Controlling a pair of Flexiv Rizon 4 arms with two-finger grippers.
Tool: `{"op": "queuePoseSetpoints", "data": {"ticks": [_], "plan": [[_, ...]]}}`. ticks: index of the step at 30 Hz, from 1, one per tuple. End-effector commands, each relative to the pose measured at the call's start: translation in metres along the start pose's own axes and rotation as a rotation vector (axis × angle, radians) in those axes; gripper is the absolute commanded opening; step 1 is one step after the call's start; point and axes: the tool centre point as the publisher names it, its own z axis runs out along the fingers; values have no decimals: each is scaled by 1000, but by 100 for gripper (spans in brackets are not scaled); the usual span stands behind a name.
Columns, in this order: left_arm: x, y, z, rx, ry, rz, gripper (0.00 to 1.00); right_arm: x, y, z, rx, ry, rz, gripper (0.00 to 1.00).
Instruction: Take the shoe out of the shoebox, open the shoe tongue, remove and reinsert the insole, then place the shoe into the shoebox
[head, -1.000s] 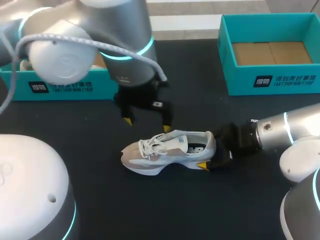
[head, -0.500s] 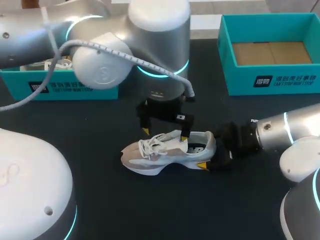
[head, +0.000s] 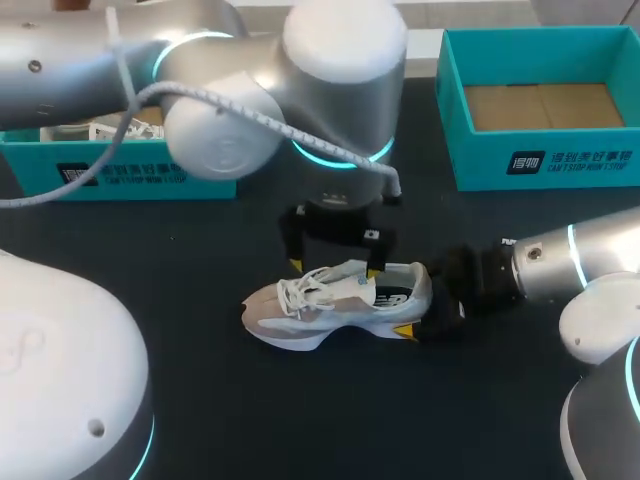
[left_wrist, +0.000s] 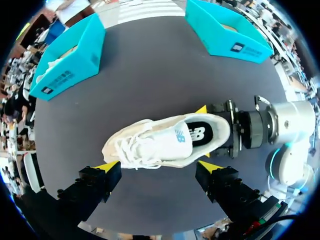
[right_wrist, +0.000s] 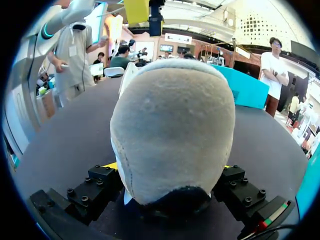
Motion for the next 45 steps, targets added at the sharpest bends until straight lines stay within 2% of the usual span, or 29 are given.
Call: {"op": "queuePoseSetpoints", "data": {"ticks": [1, 9, 18, 23, 31, 44, 45], "plan": [[29, -4, 19, -19, -52, -4, 100, -1, 0, 0, 4, 0, 1, 0], [42, -12, 52, -52, -77, -20, 100, -1, 0, 0, 4, 0, 1, 0], [38, -23, 73, -49, -129, -54, 100, -1, 0, 0, 4, 0, 1, 0], [31, -23, 77, -67, -162, -71, 100, -1, 0, 0, 4, 0, 1, 0], [15, -12, 86, -105, -215, -92, 100, -1, 0, 0, 4, 0, 1, 0], [-27, -1, 69, -96, -272, -216, 100, -1, 0, 0, 4, 0, 1, 0], [-31, 0, 67, -98, -273, -222, 96, -1, 0, 0, 4, 0, 1, 0]]}}
